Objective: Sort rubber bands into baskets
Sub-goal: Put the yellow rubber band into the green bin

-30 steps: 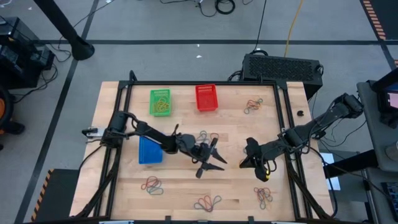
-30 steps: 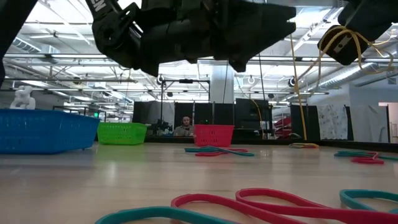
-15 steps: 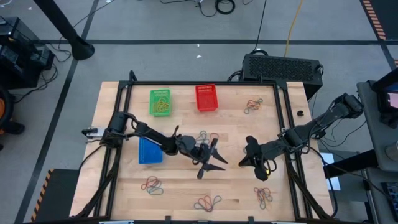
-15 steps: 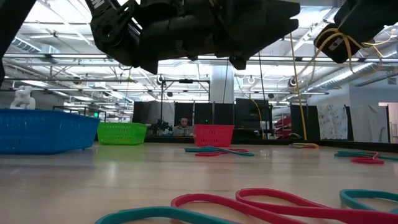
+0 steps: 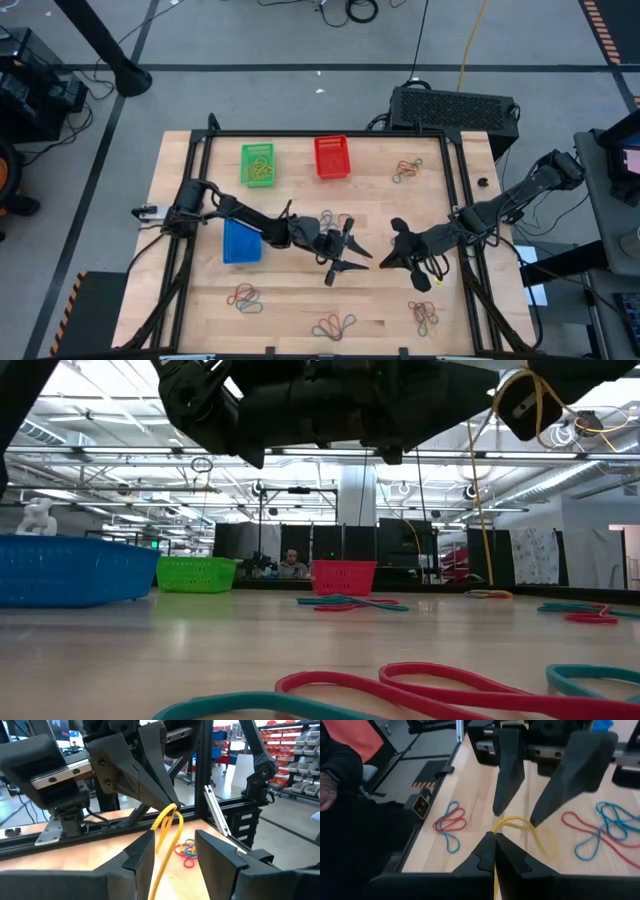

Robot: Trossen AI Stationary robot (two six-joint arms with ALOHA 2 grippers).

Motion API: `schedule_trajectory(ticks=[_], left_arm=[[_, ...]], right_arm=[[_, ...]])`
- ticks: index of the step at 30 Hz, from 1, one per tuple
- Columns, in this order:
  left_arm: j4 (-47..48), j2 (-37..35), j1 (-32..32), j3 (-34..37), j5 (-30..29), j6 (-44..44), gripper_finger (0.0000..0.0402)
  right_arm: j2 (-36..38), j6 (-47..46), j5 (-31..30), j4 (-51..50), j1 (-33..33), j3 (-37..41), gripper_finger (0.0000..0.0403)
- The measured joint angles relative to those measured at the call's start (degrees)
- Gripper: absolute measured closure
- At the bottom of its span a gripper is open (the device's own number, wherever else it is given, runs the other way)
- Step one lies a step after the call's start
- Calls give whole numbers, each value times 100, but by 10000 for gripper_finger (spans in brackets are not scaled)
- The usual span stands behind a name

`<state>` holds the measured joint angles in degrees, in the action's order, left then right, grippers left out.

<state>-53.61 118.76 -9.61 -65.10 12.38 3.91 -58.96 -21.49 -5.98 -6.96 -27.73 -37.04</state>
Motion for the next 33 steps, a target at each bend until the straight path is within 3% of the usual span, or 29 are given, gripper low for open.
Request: schedule_trajectory(ticks=[22, 27, 33], left_arm=[[70, -2, 13, -64, -259, 102, 257], [108, -2, 22, -64, -445, 96, 297], [356, -2, 22, -64, -514, 95, 377]], right_arm=[[0, 296, -27, 251, 415, 0, 403], [0, 294, -24, 245, 416, 0, 403], [0, 284, 0, 239, 414, 0, 402]])
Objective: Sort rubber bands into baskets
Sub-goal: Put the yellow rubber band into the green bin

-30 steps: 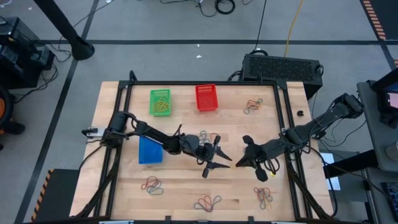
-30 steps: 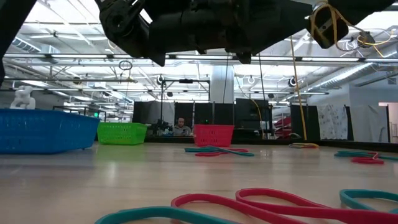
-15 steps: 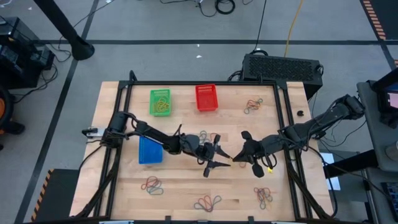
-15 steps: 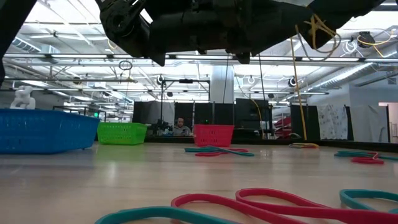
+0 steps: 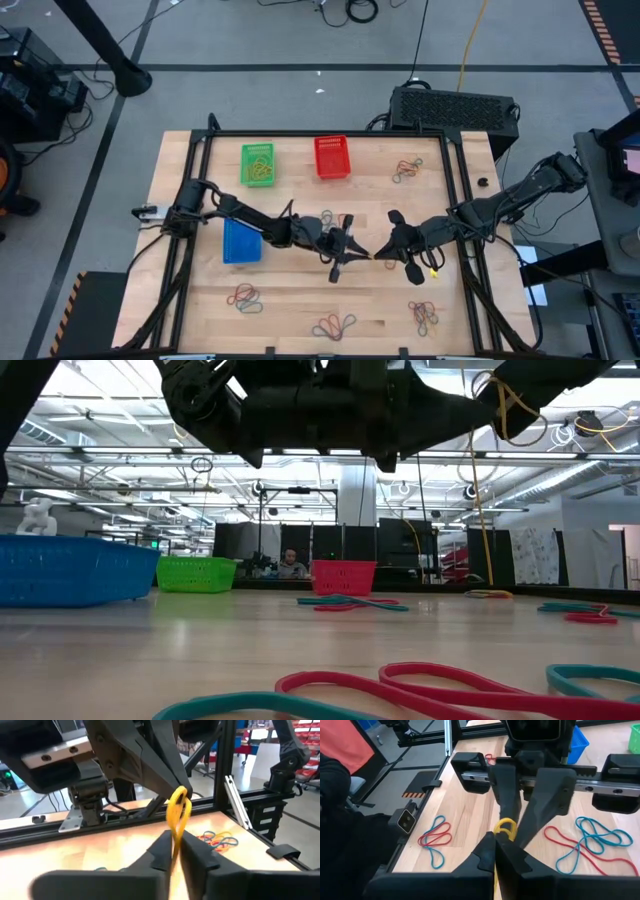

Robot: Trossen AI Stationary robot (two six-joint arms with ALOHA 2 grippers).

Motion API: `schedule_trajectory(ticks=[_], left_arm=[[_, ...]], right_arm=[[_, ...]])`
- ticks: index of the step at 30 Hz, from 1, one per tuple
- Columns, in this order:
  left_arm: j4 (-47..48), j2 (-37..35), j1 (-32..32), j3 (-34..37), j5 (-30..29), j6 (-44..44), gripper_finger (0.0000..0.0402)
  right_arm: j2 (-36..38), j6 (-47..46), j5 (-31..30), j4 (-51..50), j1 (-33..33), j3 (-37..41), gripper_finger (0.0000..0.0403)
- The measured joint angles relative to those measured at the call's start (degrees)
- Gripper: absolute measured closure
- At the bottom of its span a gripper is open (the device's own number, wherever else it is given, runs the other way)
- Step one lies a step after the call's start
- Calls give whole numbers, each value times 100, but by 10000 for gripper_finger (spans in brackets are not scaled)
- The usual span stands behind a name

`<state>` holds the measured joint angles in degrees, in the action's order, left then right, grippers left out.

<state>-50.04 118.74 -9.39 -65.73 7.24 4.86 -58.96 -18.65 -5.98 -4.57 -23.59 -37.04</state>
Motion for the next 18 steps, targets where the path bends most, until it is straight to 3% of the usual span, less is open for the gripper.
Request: schedule_trajectory(ticks=[6, 18], left_arm=[[9, 0, 0, 0, -2, 0, 393], [9, 0, 29, 0, -3, 4, 400]], right_arm=[[0, -52, 7, -109, 0, 0, 378], [2, -296, 8, -663, 0, 0, 266]])
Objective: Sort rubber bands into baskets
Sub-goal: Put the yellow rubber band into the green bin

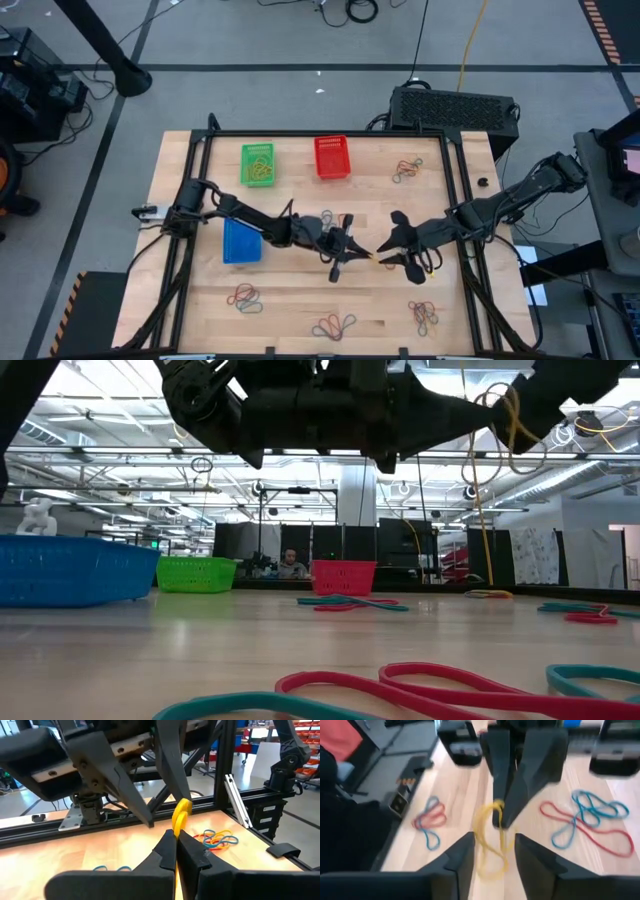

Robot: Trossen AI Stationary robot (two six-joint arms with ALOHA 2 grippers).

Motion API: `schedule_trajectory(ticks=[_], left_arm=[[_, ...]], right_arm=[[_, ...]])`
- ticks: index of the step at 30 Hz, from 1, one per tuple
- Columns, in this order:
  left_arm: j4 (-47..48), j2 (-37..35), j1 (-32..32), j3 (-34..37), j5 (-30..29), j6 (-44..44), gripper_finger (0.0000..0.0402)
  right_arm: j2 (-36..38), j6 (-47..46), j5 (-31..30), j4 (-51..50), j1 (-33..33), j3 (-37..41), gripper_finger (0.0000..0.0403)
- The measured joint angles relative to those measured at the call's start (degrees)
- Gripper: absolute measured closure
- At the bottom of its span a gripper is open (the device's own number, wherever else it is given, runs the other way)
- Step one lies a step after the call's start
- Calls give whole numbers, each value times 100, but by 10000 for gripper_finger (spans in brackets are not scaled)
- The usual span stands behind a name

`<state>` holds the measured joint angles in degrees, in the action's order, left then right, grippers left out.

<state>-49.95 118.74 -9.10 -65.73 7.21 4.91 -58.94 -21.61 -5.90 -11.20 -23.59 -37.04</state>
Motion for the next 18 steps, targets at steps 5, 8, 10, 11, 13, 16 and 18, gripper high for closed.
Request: schedule_trajectory(ticks=[5, 8, 10, 11, 13, 16, 18], left_arm=[[280, -65, 118, 0, -1, 1, 400], [879, -288, 216, 0, -1, 76, 401], [1420, -509, 288, 0, -31, 177, 401], [1746, -641, 319, 0, -94, 197, 401], [2354, -924, 379, 2, -272, 316, 401], [3533, -1481, 439, 1, -913, 586, 401], [4476, -1906, 492, 0, -1511, 697, 401]], right_arm=[[2, -173, 22, -624, -2, 0, 243], [2, -379, 2, -966, -3, 0, 238], [2, -451, -50, -1087, -2, 0, 239], [2, -452, -109, -1082, -4, 0, 239], [2, -429, -284, -1048, -12, 0, 241], [2, -298, -602, -986, -13, 0, 243], [0, -259, -841, -1003, -13, 0, 243]])
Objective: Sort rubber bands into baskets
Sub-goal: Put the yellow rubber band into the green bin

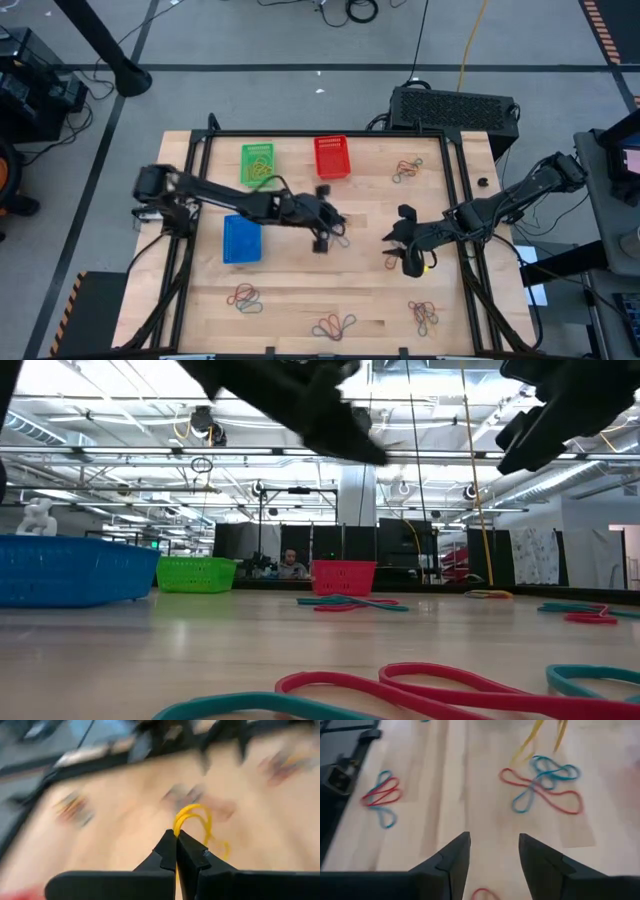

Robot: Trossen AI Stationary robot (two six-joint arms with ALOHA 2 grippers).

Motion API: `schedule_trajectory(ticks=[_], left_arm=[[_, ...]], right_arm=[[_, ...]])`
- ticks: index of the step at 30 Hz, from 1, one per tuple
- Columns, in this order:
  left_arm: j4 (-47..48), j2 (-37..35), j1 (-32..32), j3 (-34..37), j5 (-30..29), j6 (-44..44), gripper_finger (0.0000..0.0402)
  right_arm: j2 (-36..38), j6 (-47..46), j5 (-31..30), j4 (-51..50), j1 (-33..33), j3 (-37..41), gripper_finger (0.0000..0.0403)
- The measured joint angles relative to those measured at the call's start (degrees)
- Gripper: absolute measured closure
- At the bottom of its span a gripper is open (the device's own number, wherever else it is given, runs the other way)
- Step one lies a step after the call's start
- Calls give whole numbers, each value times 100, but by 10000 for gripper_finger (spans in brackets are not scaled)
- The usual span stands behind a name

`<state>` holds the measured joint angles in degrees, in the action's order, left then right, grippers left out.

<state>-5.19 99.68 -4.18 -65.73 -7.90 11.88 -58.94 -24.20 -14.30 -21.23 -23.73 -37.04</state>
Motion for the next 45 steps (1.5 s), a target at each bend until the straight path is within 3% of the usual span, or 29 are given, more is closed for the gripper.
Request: schedule_trajectory(ticks=[8, 12, 16, 28, 31, 45], left_arm=[[3248, -1481, 447, 0, -1761, -264, 401], [4352, -1837, 974, 0, -2143, -514, 401], [4976, -1904, 1658, 2, -2123, -554, 401], [5198, -1864, 3286, 631, -1388, -555, 401], [5177, -1863, 3464, 831, -1174, -557, 400], [4652, -1829, 3727, 1091, -1205, -512, 333]], right_arm=[[0, 287, -663, 0, 0, 0, 243], [0, 432, -695, -24, 2, 0, 243], [0, 429, -667, -37, 2, 0, 243], [0, 328, -636, -167, 2, 0, 243], [0, 328, -636, -167, 2, 0, 243], [-2, 238, -636, -160, 2, 0, 243]])
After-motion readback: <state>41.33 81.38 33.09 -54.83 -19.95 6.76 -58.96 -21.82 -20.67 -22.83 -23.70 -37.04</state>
